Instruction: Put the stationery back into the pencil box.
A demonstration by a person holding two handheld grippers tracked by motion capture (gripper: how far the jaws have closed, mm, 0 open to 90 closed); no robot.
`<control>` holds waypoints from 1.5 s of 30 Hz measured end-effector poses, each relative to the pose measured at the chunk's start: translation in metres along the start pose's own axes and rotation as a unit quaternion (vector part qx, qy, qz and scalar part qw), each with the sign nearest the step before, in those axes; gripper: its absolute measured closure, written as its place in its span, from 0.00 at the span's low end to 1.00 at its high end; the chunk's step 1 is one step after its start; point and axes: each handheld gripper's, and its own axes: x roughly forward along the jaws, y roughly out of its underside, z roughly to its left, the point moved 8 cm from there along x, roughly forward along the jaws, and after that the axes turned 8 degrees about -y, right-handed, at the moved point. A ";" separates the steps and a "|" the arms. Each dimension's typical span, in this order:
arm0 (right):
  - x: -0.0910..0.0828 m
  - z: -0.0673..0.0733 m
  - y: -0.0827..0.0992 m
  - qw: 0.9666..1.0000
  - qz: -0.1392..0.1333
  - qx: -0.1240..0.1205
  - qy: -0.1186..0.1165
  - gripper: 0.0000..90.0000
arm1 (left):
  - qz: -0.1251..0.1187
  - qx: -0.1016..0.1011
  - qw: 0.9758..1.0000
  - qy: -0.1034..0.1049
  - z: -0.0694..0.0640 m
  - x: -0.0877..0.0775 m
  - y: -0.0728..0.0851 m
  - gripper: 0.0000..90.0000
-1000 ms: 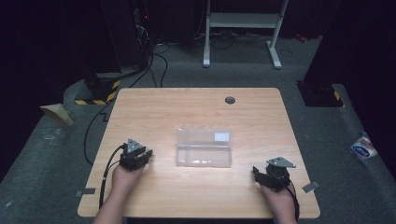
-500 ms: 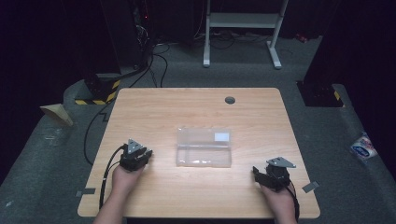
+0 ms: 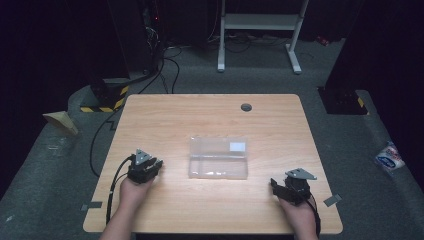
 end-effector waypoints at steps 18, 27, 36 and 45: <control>0.000 0.000 0.000 1.000 0.000 0.002 0.001 0.33 | -0.010 -0.002 1.000 -0.007 -0.001 -0.006 -0.001 0.75; 0.000 0.000 0.000 1.000 0.000 0.000 0.001 0.33 | -0.031 -0.001 1.000 0.001 -0.013 -0.018 -0.011 0.75; 0.000 0.000 0.000 1.000 0.000 -0.001 0.000 0.33 | -0.042 0.010 0.999 0.010 -0.023 -0.025 -0.018 0.75; 0.000 0.000 0.000 1.000 -0.001 0.001 0.001 0.33 | -0.052 0.004 0.998 0.033 -0.035 -0.031 -0.034 0.75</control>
